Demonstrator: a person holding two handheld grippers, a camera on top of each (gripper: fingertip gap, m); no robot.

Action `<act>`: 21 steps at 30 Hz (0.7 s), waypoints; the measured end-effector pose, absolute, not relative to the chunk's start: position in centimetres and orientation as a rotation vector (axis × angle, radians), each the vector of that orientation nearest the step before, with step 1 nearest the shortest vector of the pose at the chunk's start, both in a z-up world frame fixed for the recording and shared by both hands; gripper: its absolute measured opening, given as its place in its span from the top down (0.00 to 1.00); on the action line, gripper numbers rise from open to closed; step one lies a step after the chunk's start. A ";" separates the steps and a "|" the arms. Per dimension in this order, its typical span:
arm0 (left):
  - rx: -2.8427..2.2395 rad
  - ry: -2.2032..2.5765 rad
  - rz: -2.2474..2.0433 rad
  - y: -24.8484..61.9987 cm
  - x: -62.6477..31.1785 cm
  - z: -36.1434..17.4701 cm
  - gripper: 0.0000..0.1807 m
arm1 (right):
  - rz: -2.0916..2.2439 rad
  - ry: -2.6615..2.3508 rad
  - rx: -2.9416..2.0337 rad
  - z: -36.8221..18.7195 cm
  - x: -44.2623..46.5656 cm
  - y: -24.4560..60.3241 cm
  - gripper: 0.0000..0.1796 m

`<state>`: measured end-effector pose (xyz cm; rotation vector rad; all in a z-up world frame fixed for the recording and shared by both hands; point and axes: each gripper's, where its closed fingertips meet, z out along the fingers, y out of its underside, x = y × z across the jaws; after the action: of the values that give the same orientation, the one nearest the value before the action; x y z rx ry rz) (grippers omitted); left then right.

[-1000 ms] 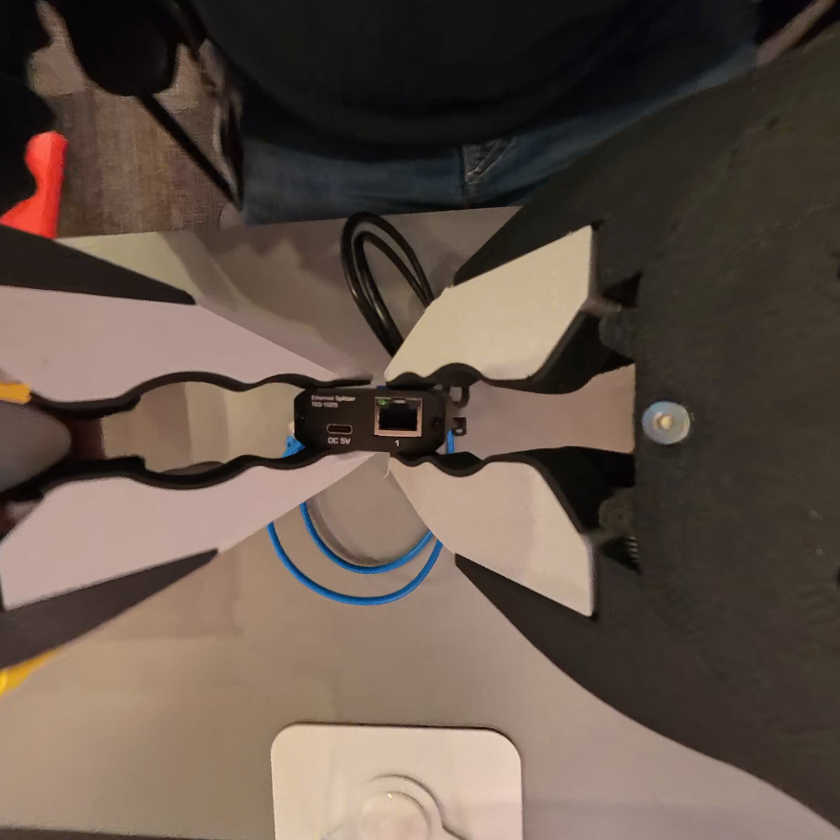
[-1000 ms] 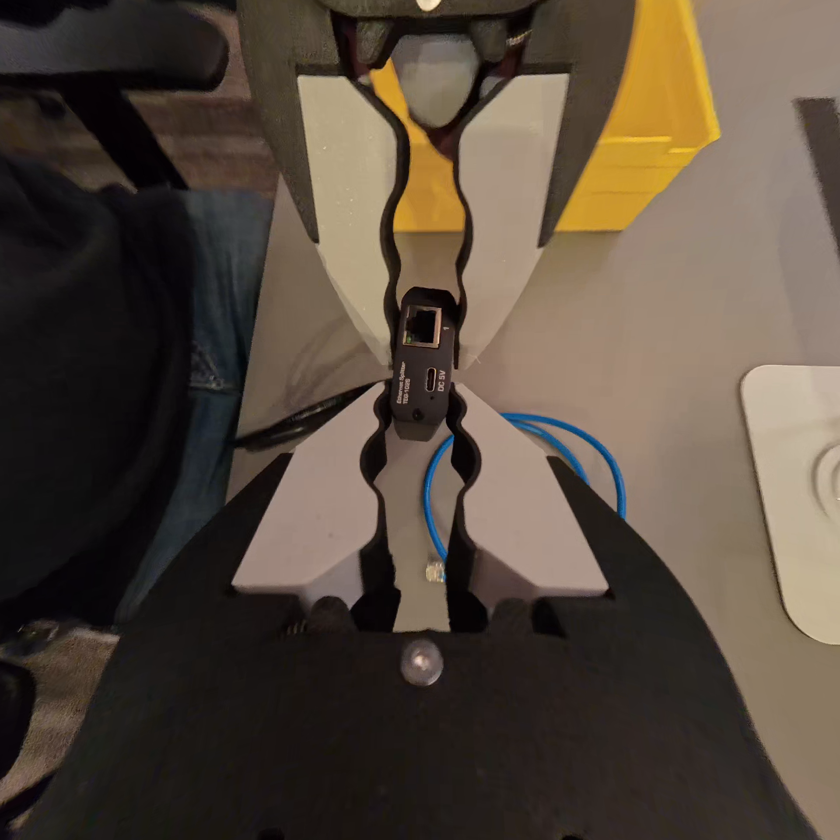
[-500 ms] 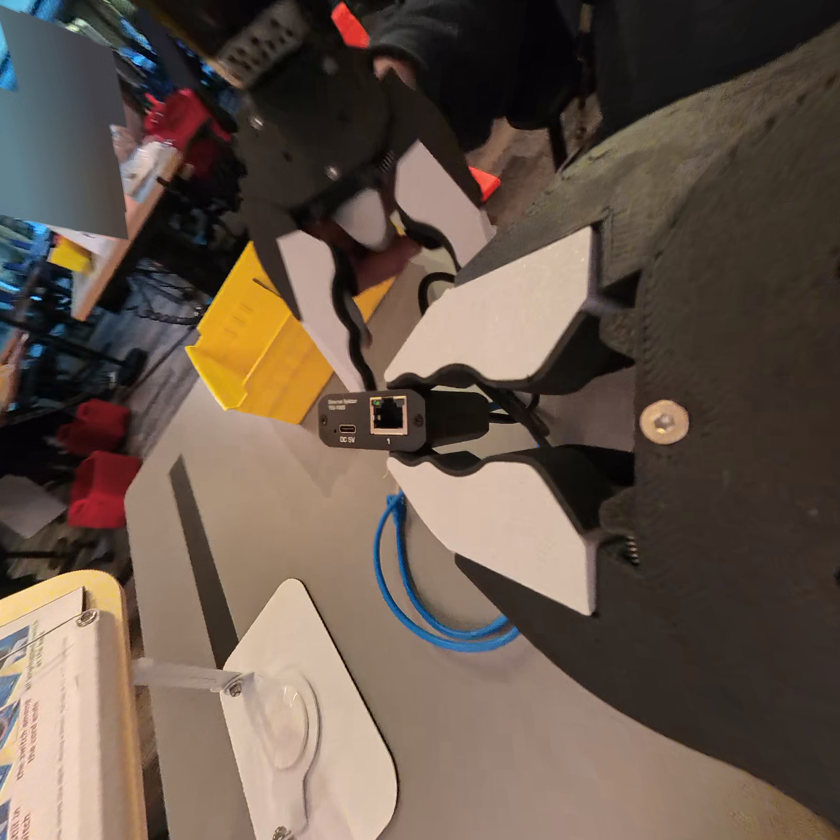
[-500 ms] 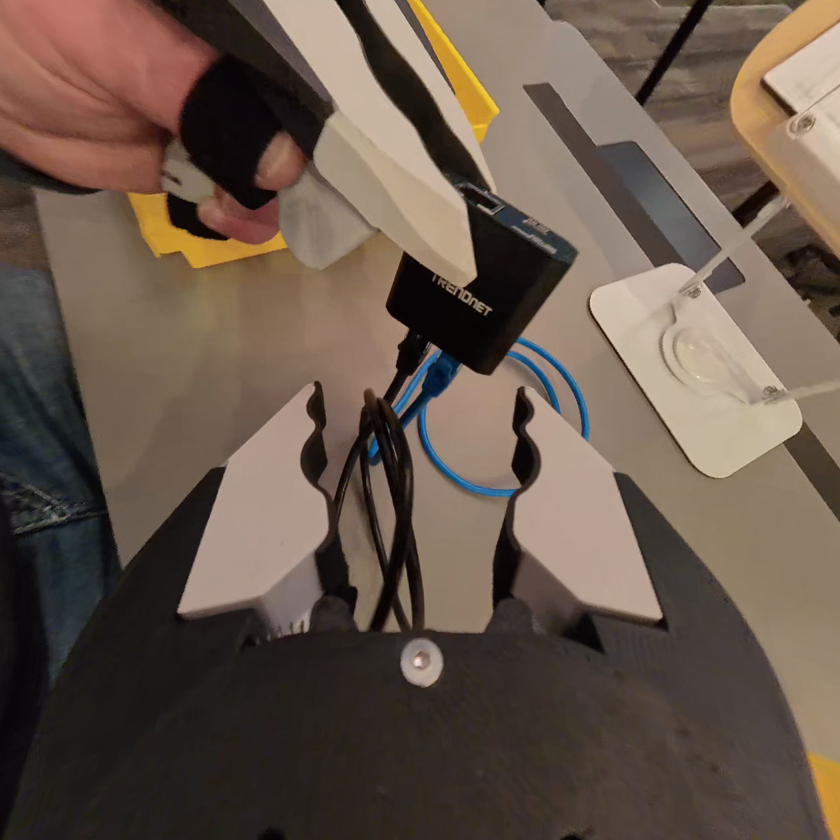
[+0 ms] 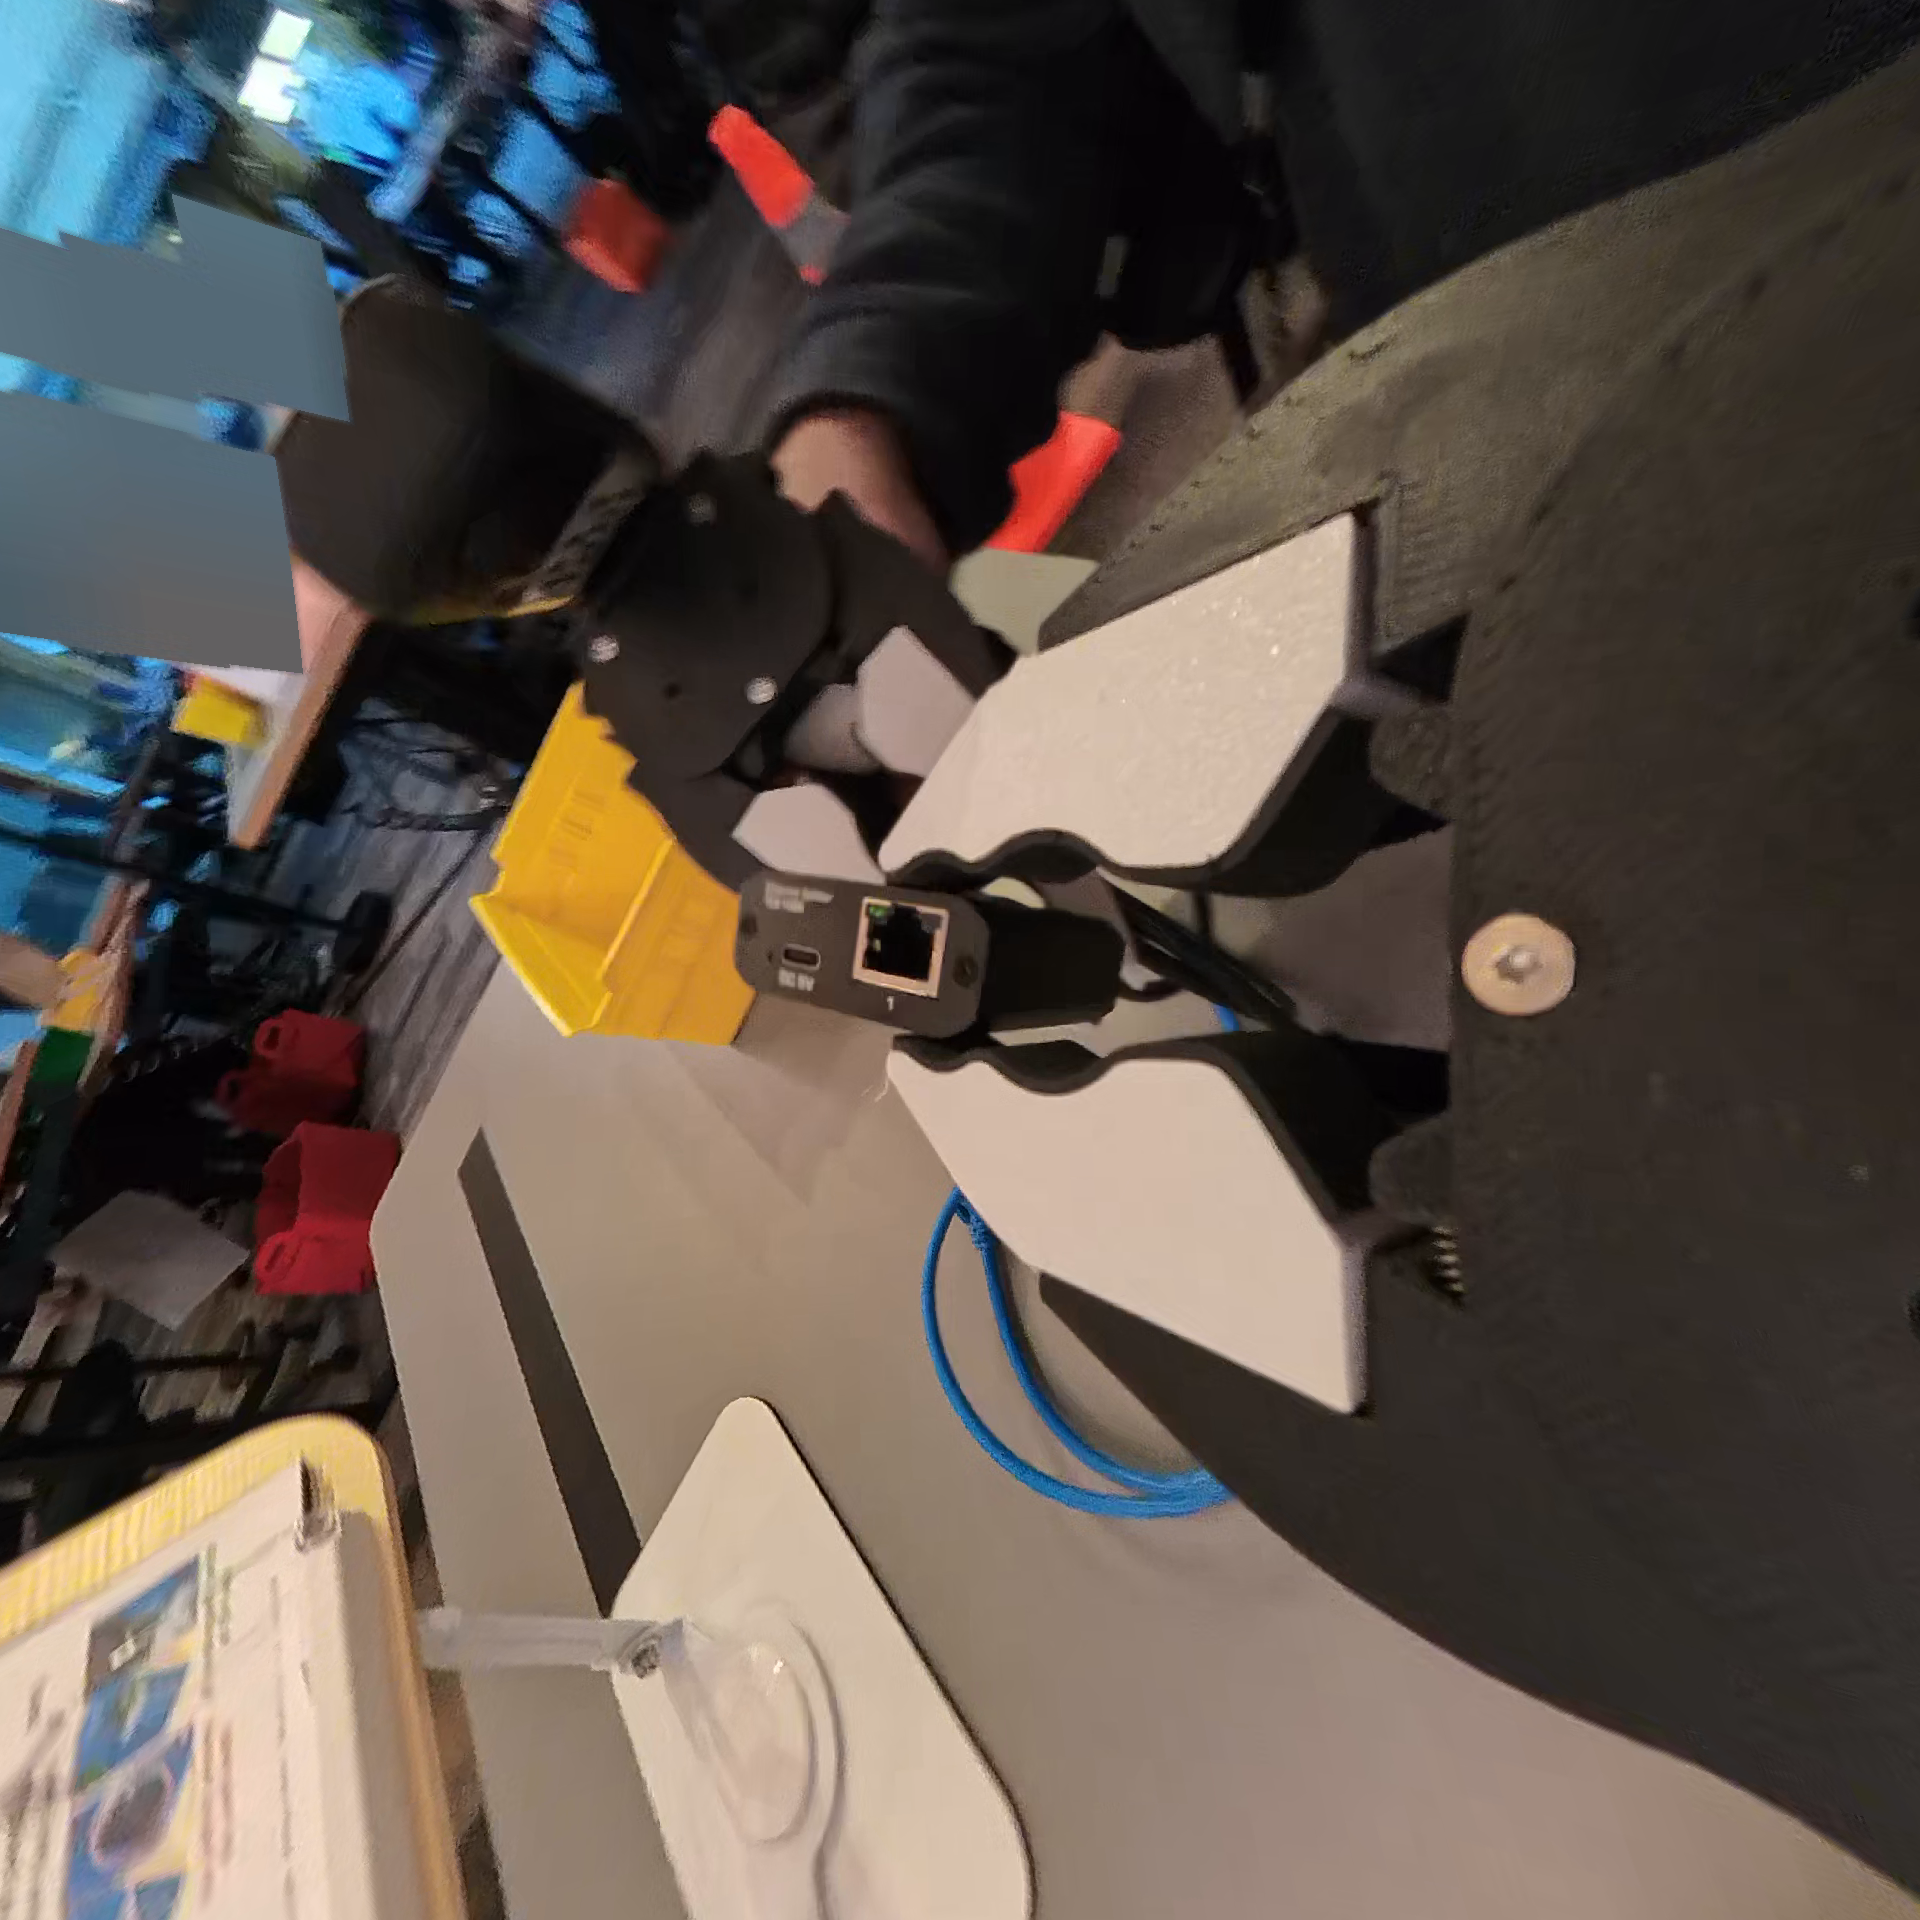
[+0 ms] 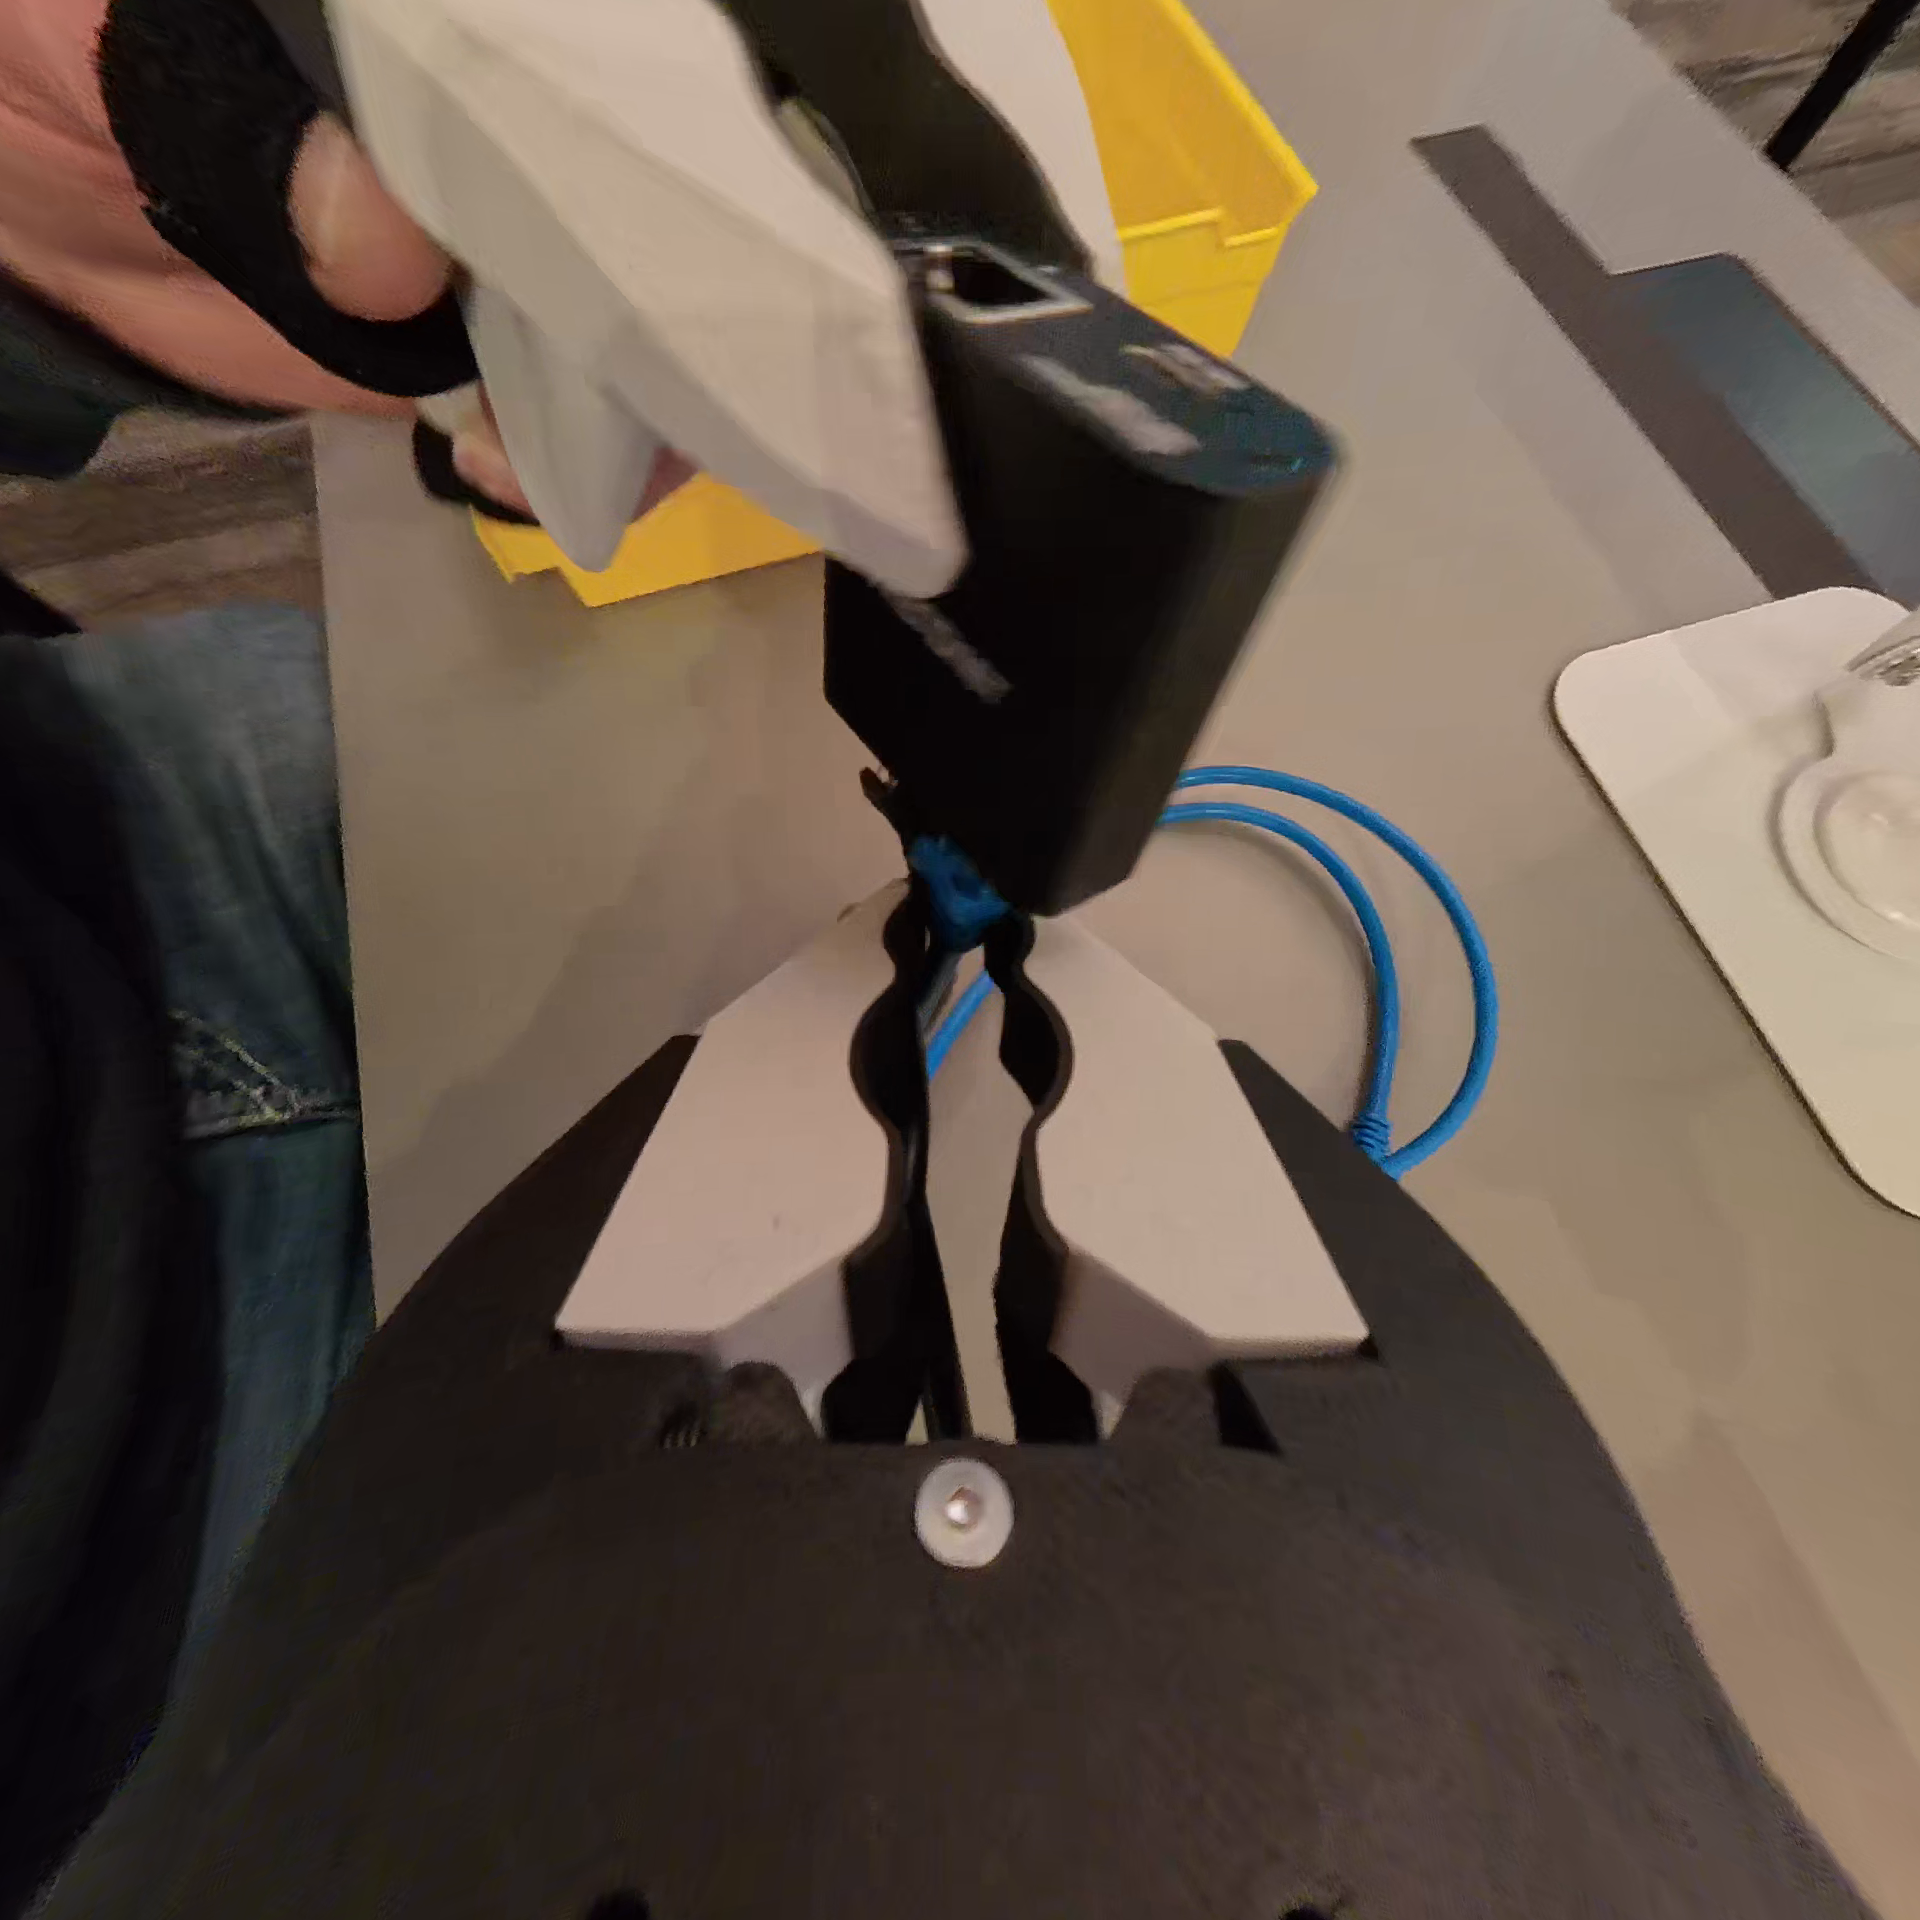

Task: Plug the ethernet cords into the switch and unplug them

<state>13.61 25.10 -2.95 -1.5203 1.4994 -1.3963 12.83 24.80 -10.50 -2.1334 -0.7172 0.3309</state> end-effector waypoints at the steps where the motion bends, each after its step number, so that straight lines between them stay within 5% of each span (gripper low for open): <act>1: -1.472 1.555 -1.337 25.0 13.4 -2.9 0.85 | 0.353 -0.745 -2.147 -10.5 13.0 24.5 0.96; 4: -1.292 1.684 -1.099 25.1 12.8 -2.3 0.81 | 0.456 -0.864 -2.191 -10.3 12.9 23.4 0.96; 13: -0.653 2.077 -0.466 23.2 11.6 -2.5 0.50 | 0.830 -1.305 -2.301 -10.1 12.7 18.8 0.96; 18: -0.598 2.206 -0.495 21.2 12.0 -5.4 0.49 | 0.954 -1.590 -2.303 -10.4 12.2 16.2 0.96; 21: -0.582 2.237 -0.642 19.1 11.8 -5.9 0.58 | 0.981 -1.683 -2.312 -10.7 12.1 15.6 0.96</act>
<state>11.81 19.09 -5.94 -0.5820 2.2366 -0.6423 12.06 15.60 -10.69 -2.3122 -1.6834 0.9805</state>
